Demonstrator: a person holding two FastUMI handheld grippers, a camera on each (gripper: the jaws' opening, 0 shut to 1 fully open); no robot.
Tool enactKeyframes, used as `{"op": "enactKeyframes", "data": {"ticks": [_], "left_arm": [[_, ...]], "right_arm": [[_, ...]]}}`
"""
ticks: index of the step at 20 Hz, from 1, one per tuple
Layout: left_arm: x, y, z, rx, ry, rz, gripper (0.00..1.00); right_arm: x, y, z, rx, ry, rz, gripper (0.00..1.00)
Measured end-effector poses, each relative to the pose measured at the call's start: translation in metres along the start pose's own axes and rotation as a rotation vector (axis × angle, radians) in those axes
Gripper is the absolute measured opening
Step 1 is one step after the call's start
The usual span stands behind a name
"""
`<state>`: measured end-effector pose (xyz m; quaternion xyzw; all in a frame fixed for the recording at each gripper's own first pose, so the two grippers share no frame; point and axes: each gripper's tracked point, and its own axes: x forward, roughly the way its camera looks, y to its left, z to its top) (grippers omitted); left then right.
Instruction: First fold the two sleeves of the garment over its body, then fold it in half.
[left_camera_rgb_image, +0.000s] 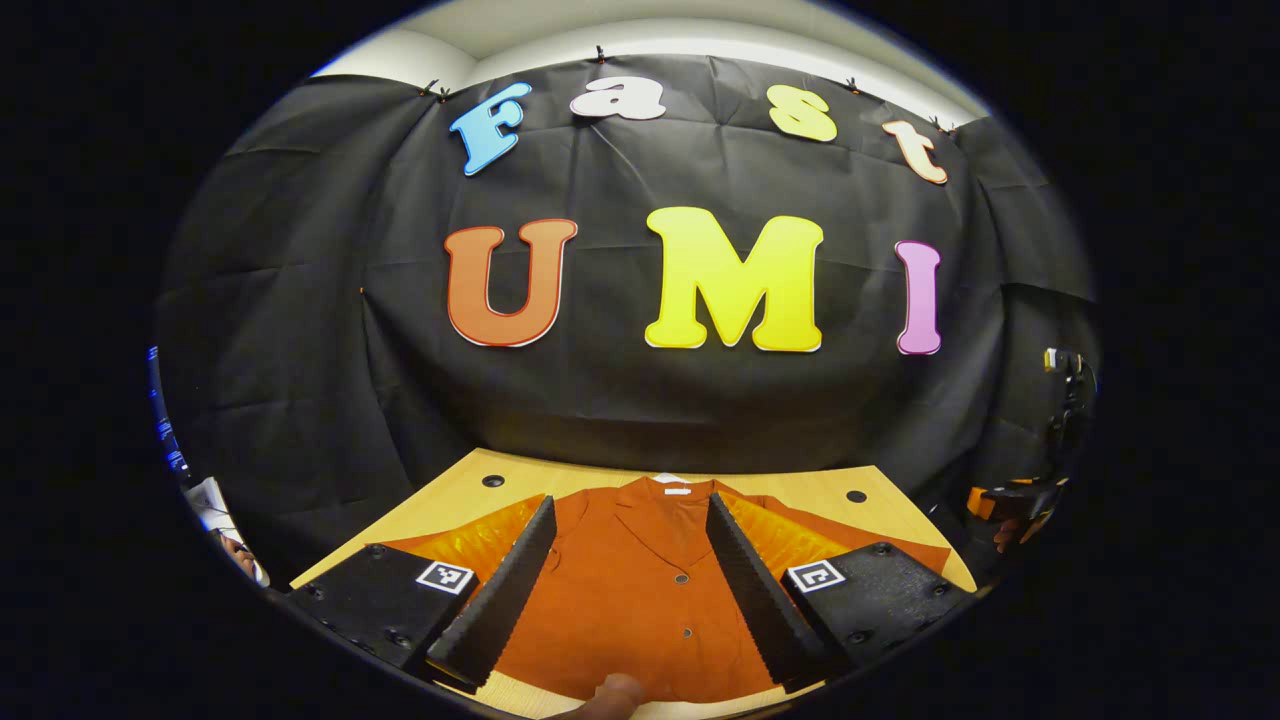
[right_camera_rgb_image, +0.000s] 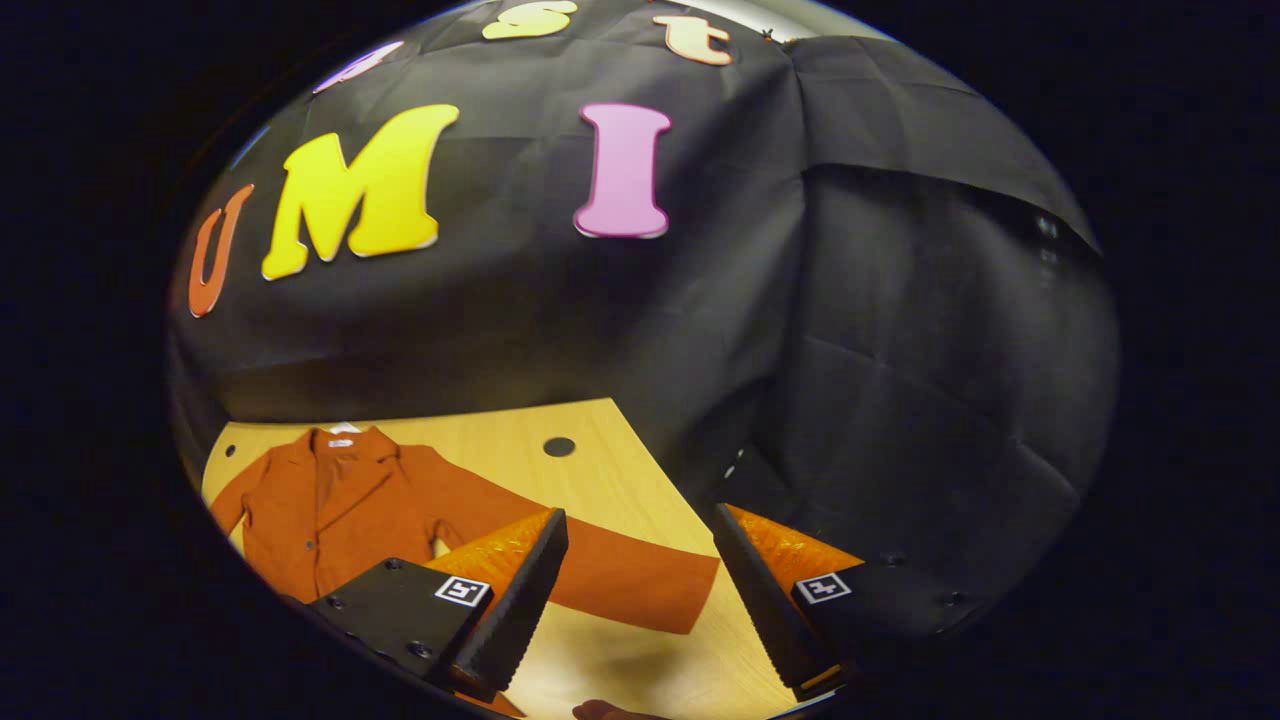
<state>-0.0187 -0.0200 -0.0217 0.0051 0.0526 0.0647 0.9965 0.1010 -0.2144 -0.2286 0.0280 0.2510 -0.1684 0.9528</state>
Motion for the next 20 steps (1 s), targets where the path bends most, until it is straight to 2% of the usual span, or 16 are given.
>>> {"op": "enactKeyframes", "data": {"ticks": [5,9,12,15,17,20], "left_arm": [[-0.003,-0.003,0.011,0.02,-0.035,0.089,0.98],[0.002,-0.01,-0.004,0.03,-0.003,0.085,0.98],[0.007,-0.013,-0.017,0.037,0.033,0.073,0.98],[0.011,-0.009,-0.019,0.038,0.034,0.064,0.98],[0.014,-0.005,-0.022,0.047,0.044,0.059,0.98],[0.019,-0.001,-0.028,0.048,0.062,0.054,0.98]], "right_arm": [[0.074,-0.026,-0.061,0.003,0.182,-0.017,0.94],[0.106,-0.038,-0.105,0.006,0.327,-0.072,0.94],[0.115,-0.039,-0.129,0.045,0.418,-0.096,0.95],[0.117,-0.039,-0.16,0.07,0.555,-0.128,0.94],[0.113,-0.035,-0.164,0.145,0.605,-0.143,0.95],[0.112,-0.034,-0.165,0.234,0.698,-0.14,0.89]]}}
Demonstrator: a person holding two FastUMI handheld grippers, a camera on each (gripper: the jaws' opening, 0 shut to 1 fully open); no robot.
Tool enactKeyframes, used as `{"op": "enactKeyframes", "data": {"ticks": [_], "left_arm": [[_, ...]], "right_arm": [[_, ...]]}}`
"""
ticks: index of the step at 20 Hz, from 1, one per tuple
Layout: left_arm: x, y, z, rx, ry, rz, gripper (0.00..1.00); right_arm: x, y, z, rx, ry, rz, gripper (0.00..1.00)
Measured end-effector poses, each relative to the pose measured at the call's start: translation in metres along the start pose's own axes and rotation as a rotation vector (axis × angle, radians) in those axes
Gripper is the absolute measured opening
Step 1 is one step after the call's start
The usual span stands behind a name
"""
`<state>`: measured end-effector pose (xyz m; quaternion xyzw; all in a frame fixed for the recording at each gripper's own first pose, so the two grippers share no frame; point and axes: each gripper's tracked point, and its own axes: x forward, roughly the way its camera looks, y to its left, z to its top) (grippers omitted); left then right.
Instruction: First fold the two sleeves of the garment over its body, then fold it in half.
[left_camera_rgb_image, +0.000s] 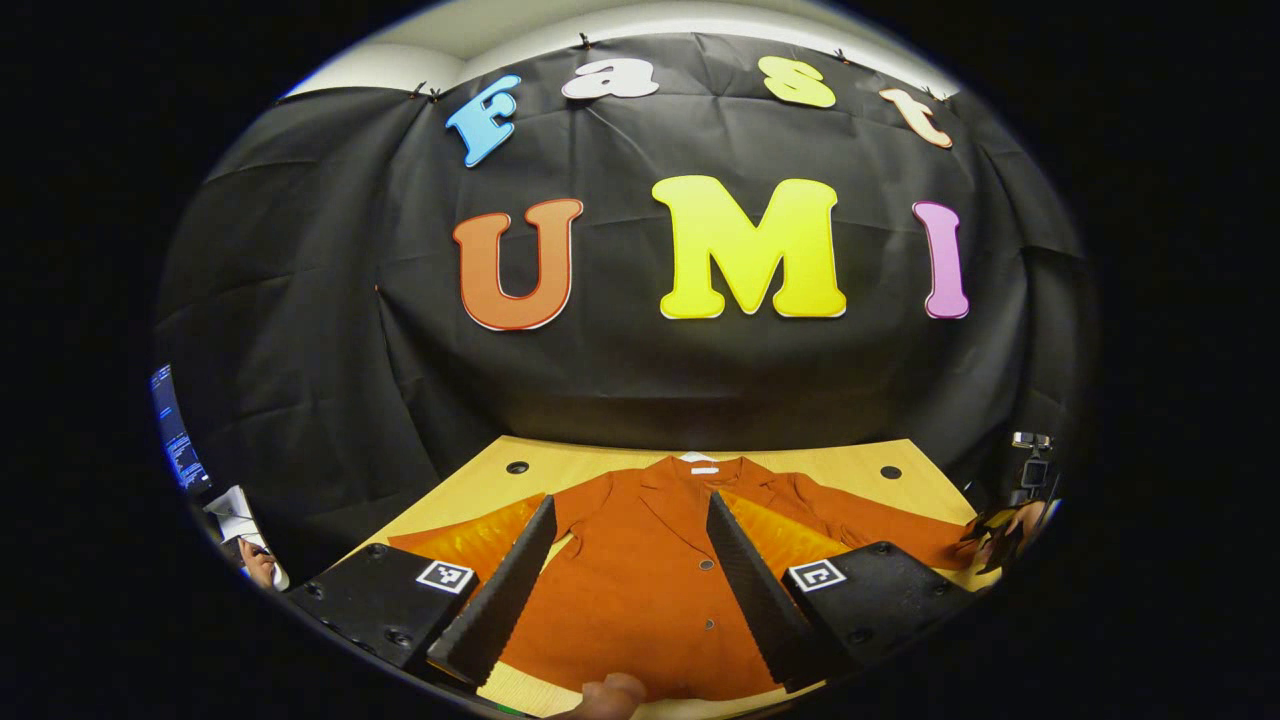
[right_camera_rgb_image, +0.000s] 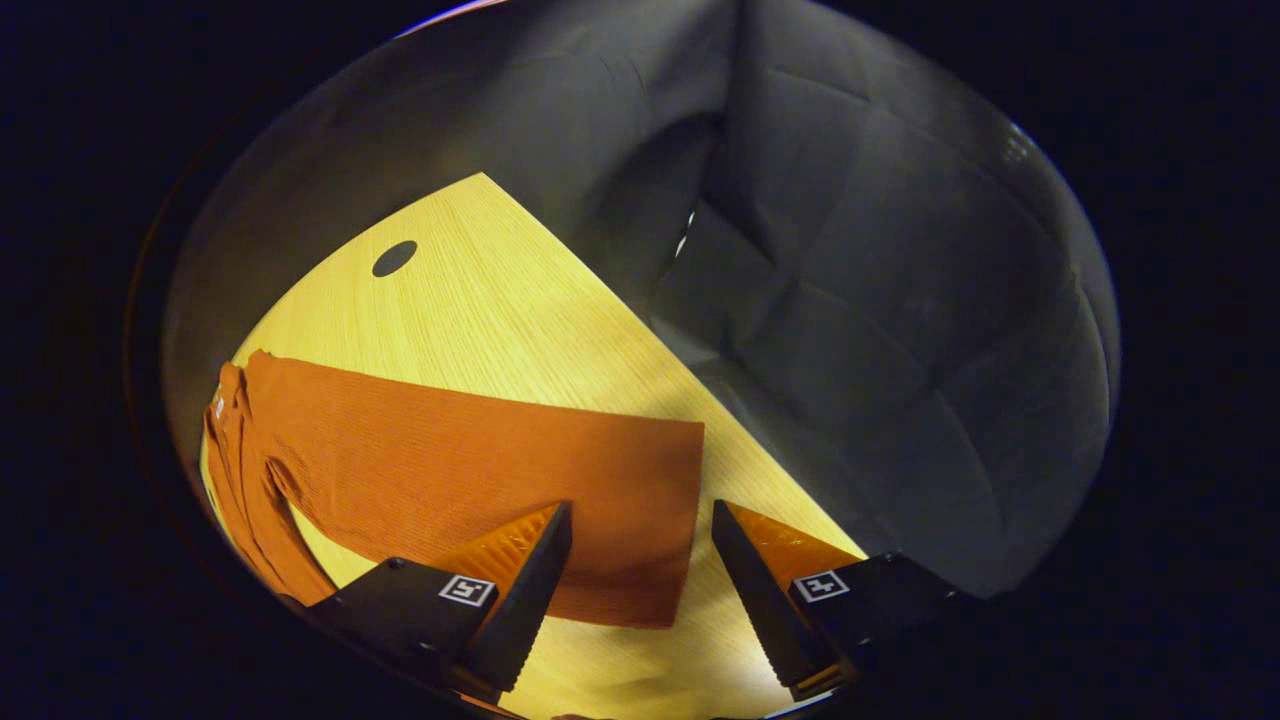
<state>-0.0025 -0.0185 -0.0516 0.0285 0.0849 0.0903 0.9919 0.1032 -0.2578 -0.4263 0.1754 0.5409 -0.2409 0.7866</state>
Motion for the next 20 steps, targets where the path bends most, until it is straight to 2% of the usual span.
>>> {"op": "enactKeyframes", "data": {"ticks": [1,3,5,6,7,8,10,13,16,20], "left_arm": [[0.002,0.001,-0.002,0.003,0.009,-0.001,0.98],[0.002,0.007,-0.003,0.03,0.009,0.004,0.98],[0.005,0.008,-0.004,0.047,0.006,0.0,0.98],[0.005,0.008,-0.006,0.048,0.01,-0.003,0.98],[0.005,0.009,-0.008,0.048,0.016,-0.005,0.98],[0.005,0.011,-0.012,0.05,0.025,-0.004,0.99],[0.006,0.018,-0.014,0.048,0.033,0.004,0.99],[0.009,0.032,-0.019,0.027,0.044,0.026,1.0],[0.012,0.045,-0.018,0.022,0.047,0.042,1.0],[0.02,0.055,-0.017,0.016,0.037,0.035,0.99]], "right_arm": [[0.003,-0.002,0.003,0.011,0.027,-0.006,0.9],[0.001,-0.003,0.002,0.02,0.115,-0.012,0.84],[0.004,-0.005,0.001,0.028,0.194,-0.024,0.84],[0.002,-0.005,0.001,0.028,0.22,-0.029,0.8],[0.003,-0.006,0.004,0.025,0.235,-0.025,0.82],[0.003,-0.009,0.004,0.03,0.248,-0.025,0.7],[0.007,-0.012,0.008,0.066,0.252,-0.026,0.56],[0.005,-0.009,0.009,0.124,0.253,0.021,0.11],[-0.003,0.005,0.005,0.142,0.276,0.083,0.11],[-0.038,0.029,0.021,0.128,0.221,0.147,0.11]]}}
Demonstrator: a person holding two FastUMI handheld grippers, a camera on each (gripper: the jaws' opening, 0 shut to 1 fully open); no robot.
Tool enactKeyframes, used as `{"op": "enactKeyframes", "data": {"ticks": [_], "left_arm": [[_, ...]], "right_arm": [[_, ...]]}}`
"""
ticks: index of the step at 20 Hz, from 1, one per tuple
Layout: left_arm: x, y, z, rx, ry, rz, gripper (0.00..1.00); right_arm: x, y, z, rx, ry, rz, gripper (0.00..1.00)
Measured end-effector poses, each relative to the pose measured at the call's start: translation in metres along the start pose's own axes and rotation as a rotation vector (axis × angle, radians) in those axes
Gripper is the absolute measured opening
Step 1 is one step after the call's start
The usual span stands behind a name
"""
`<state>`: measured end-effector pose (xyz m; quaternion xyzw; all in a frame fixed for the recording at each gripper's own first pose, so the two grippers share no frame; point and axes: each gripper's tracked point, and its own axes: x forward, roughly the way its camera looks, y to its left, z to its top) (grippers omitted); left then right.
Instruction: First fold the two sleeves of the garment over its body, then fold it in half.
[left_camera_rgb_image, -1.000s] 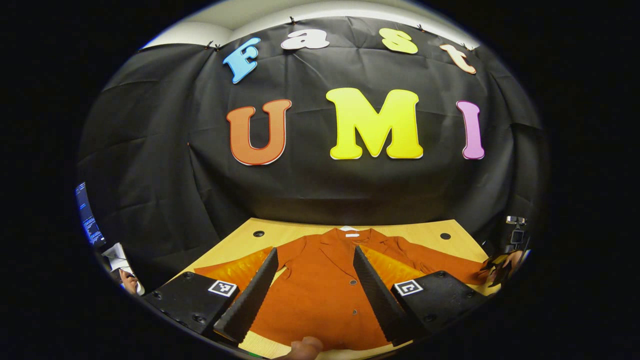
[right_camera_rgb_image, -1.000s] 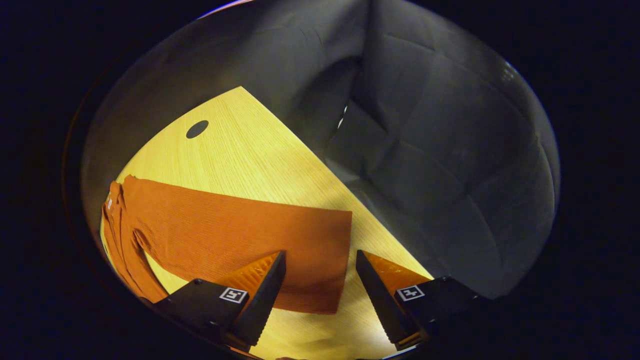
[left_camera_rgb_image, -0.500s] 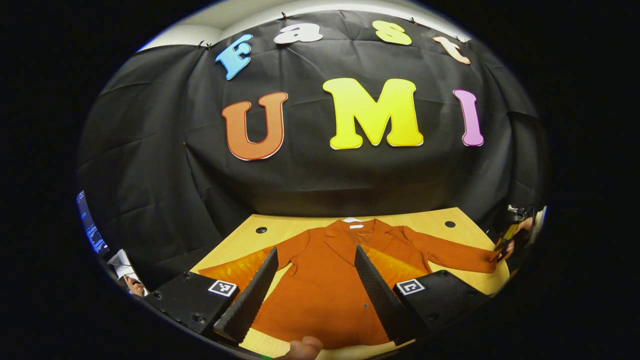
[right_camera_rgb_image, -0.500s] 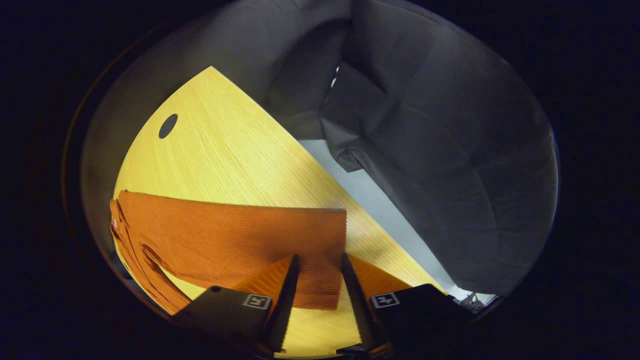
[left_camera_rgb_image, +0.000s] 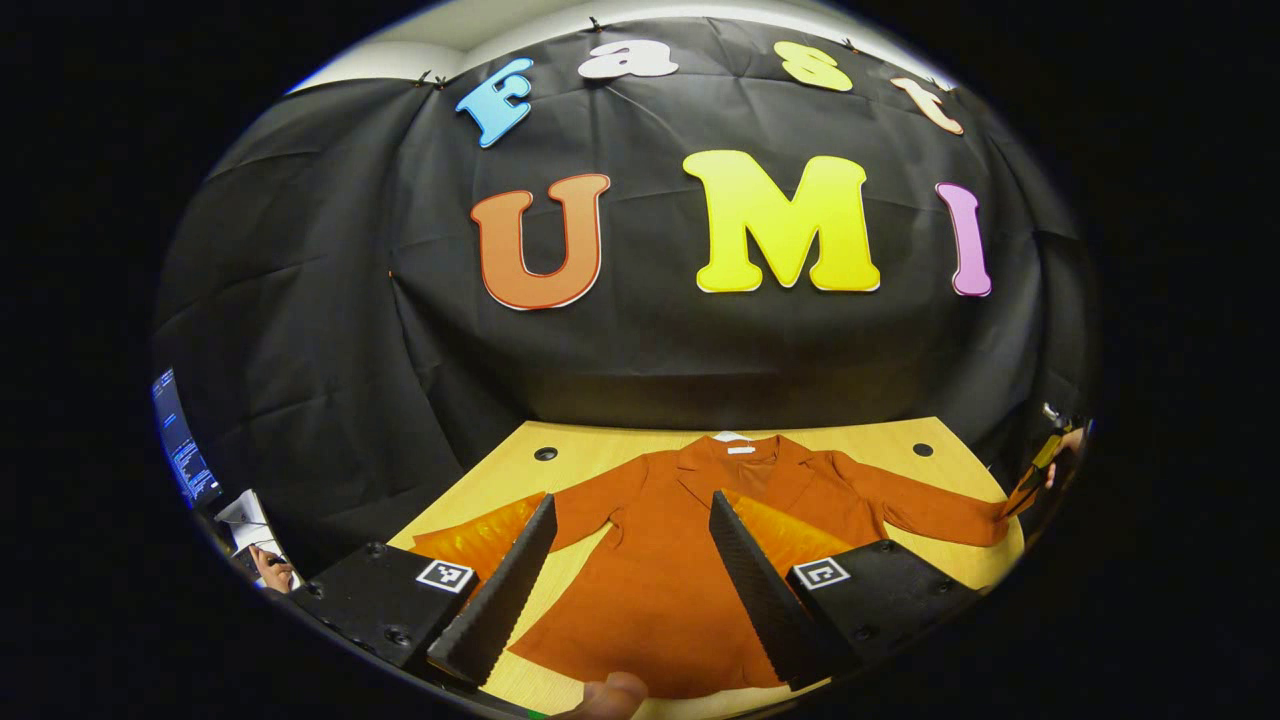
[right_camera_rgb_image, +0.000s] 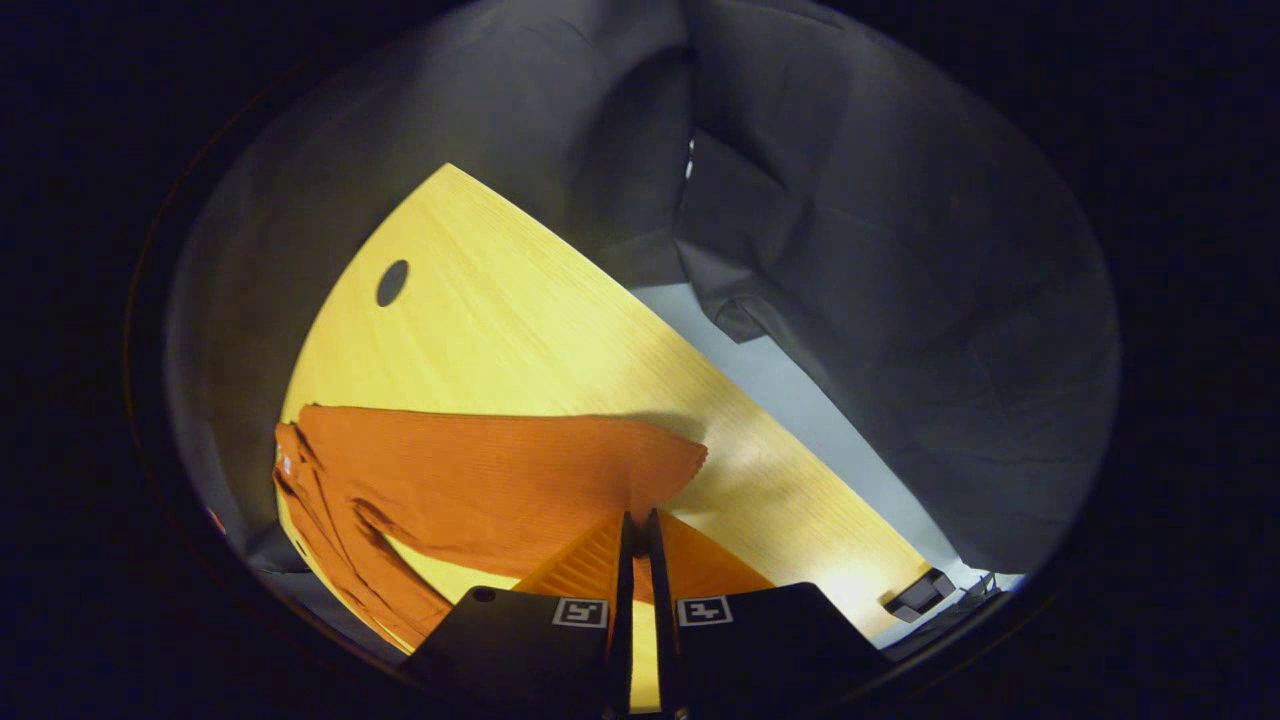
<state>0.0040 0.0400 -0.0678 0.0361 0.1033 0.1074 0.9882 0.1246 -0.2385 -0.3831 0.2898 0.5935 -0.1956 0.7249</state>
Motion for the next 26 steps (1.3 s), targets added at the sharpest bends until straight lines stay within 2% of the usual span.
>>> {"op": "enactKeyframes", "data": {"ticks": [5,8,11,15,20,23,26], "left_arm": [[0.016,0.018,0.002,-0.017,-0.021,-0.007,1.0],[0.021,0.03,0.006,-0.01,-0.05,-0.013,1.0],[0.026,0.035,0.01,-0.009,-0.085,-0.04,1.0],[0.033,0.048,0.003,-0.018,-0.088,-0.063,1.0],[0.037,0.065,-0.004,-0.003,-0.102,-0.085,1.0],[0.037,0.07,-0.015,-0.014,-0.078,-0.105,1.0],[0.037,0.08,-0.021,-0.014,-0.066,-0.11,1.0]], "right_arm": [[-0.048,0.06,0.002,-0.074,-0.062,0.056,0.1],[-0.079,0.124,-0.006,-0.13,-0.092,0.123,0.1],[-0.101,0.194,-0.022,-0.244,-0.134,0.174,0.1],[-0.115,0.302,-0.069,-0.407,-0.146,0.259,0.1],[-0.118,0.422,-0.155,-0.611,-0.117,0.367,0.1],[-0.11,0.484,-0.211,-0.697,-0.066,0.428,0.1],[-0.097,0.529,-0.264,-0.774,-0.014,0.469,0.1]]}}
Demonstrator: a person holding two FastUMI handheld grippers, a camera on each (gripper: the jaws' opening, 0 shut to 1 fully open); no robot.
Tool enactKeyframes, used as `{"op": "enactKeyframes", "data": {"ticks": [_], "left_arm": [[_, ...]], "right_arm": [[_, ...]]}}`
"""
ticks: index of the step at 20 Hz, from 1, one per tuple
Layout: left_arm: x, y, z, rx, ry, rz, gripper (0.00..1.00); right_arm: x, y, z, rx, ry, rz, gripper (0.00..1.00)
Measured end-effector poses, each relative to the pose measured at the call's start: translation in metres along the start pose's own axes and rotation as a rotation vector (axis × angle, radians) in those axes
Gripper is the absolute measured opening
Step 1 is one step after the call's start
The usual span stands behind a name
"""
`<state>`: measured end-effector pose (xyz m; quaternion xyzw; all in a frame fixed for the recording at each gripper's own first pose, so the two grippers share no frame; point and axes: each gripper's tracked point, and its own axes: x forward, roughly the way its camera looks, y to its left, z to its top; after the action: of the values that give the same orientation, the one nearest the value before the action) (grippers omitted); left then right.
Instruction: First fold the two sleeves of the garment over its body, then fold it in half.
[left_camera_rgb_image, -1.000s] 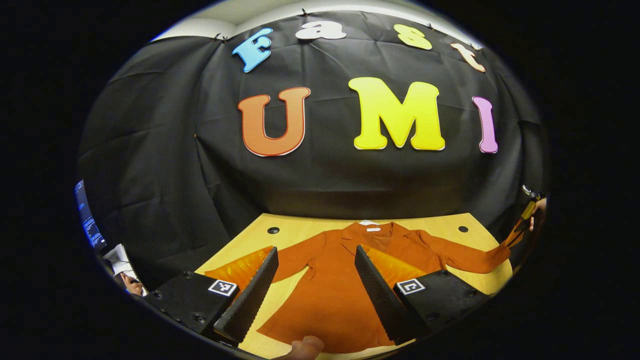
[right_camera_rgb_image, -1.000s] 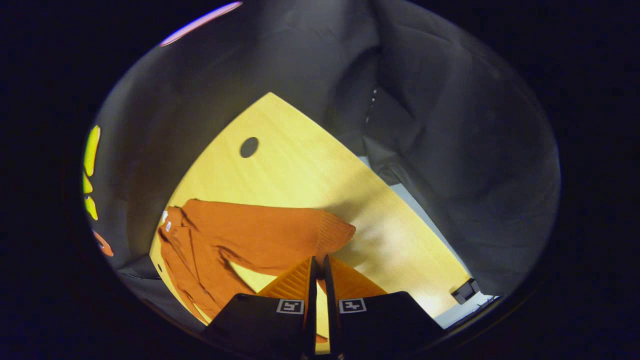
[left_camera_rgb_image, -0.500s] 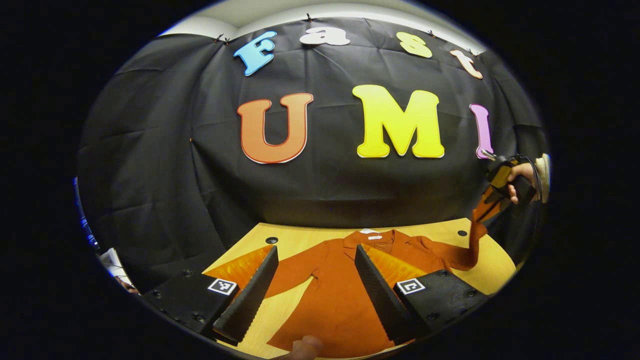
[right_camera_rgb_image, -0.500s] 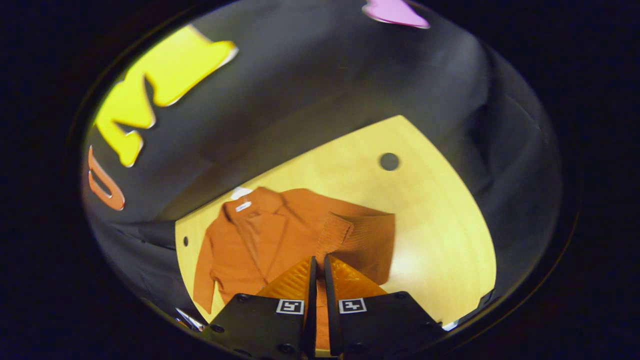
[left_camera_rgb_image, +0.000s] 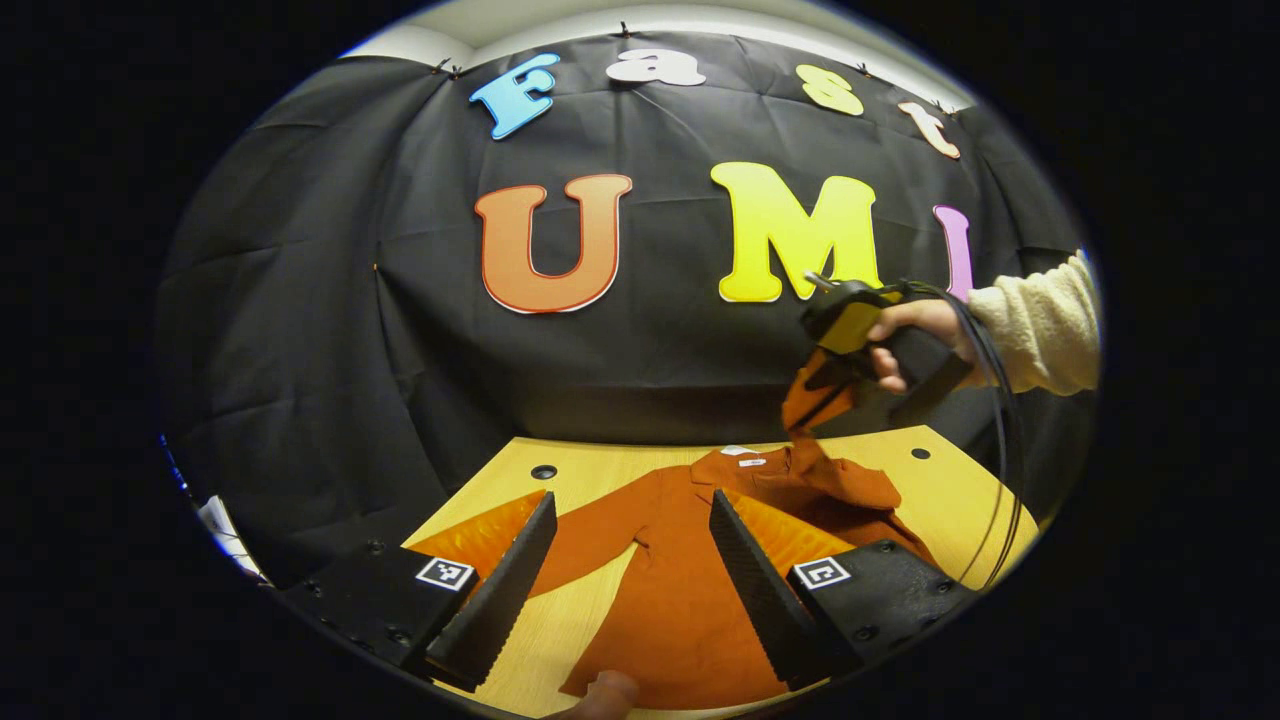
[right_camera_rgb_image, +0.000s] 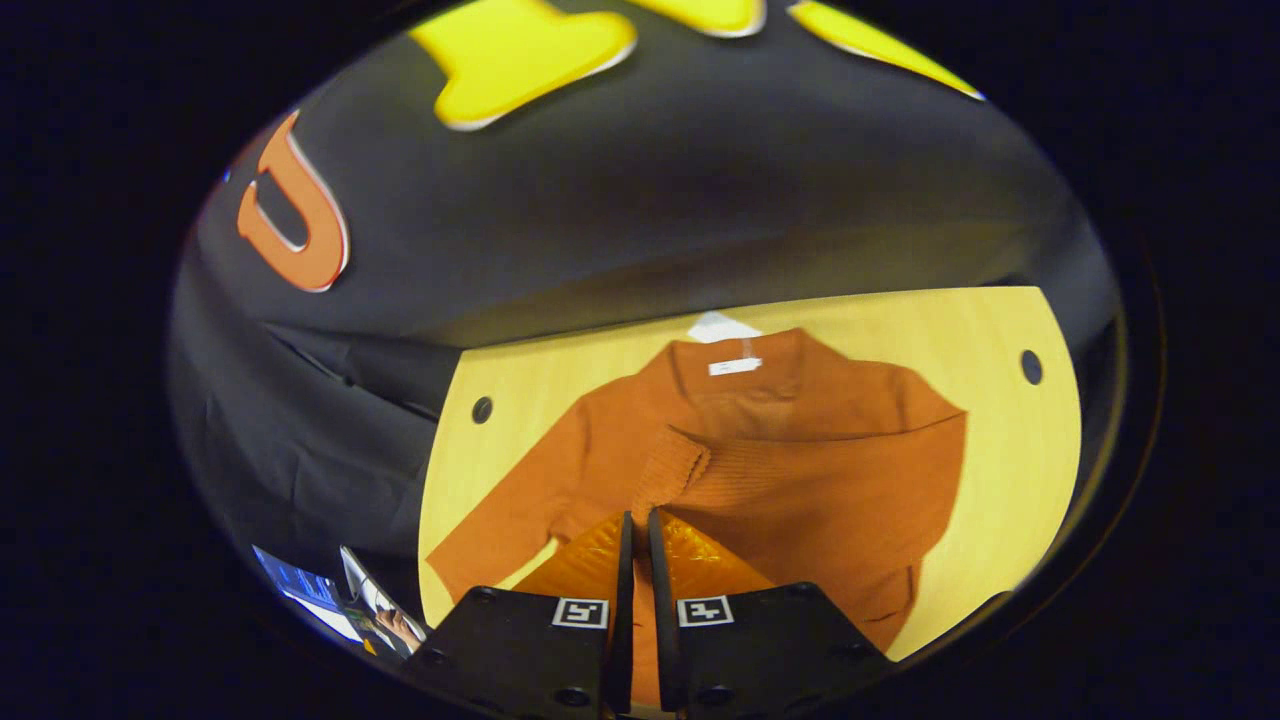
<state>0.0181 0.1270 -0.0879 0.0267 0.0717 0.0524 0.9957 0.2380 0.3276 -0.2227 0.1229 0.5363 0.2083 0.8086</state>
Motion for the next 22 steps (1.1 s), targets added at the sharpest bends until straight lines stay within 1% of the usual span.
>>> {"op": "enactKeyframes", "data": {"ticks": [1,2,3,6,7,8,11,12,13,14,15,16,17,18,20,21,22], "left_arm": [[0.0,0.004,-0.002,-0.004,0.004,0.004,1.0],[0.0,0.009,-0.006,-0.01,0.012,0.01,1.0],[-0.001,0.016,-0.011,-0.018,0.021,0.022,1.0],[-0.005,0.026,-0.028,-0.045,0.062,0.037,1.0],[-0.007,0.029,-0.037,-0.05,0.079,0.044,1.0],[-0.009,0.031,-0.043,-0.058,0.092,0.048,1.0],[-0.014,0.04,-0.059,-0.079,0.127,0.066,1.0],[-0.015,0.047,-0.066,-0.075,0.138,0.083,1.0],[-0.016,0.055,-0.071,-0.064,0.145,0.103,1.0],[-0.018,0.062,-0.073,-0.055,0.149,0.115,1.0],[-0.019,0.067,-0.075,-0.052,0.154,0.124,1.0],[-0.018,0.071,-0.078,-0.053,0.159,0.128,1.0],[-0.017,0.075,-0.083,-0.053,0.172,0.14,1.0],[-0.013,0.083,-0.092,-0.059,0.191,0.159,1.0],[-0.007,0.095,-0.109,-0.1,0.234,0.18,1.0],[-0.003,0.103,-0.118,-0.122,0.254,0.204,1.0],[0.006,0.111,-0.128,-0.153,0.276,0.222,1.0]], "right_arm": [[0.018,0.014,-0.006,-0.021,0.02,0.0,0.1],[0.038,0.027,-0.011,-0.036,0.036,-0.006,0.08],[0.055,0.031,-0.017,-0.053,0.055,-0.024,0.11],[0.105,0.037,-0.039,-0.069,0.126,-0.078,0.11],[0.118,0.032,-0.042,-0.069,0.134,-0.111,0.11],[0.133,0.031,-0.044,-0.058,0.139,-0.122,0.11],[0.151,0.031,-0.05,-0.009,0.16,-0.154,0.11],[0.153,0.03,-0.053,-0.008,0.162,-0.162,0.1],[0.158,0.03,-0.051,-0.013,0.161,-0.169,0.13],[0.157,0.03,-0.053,-0.013,0.162,-0.174,0.22],[0.157,0.037,-0.052,-0.01,0.161,-0.144,0.22],[0.155,0.041,-0.05,-0.014,0.154,-0.121,0.35],[0.151,0.05,-0.044,-0.017,0.129,-0.083,0.4],[0.143,0.06,-0.036,-0.03,0.103,-0.039,0.45],[0.12,0.077,-0.022,-0.067,0.051,0.048,0.64],[0.104,0.081,-0.016,-0.089,0.027,0.076,0.69],[0.09,0.079,-0.013,-0.118,0.002,0.079,0.76]]}}
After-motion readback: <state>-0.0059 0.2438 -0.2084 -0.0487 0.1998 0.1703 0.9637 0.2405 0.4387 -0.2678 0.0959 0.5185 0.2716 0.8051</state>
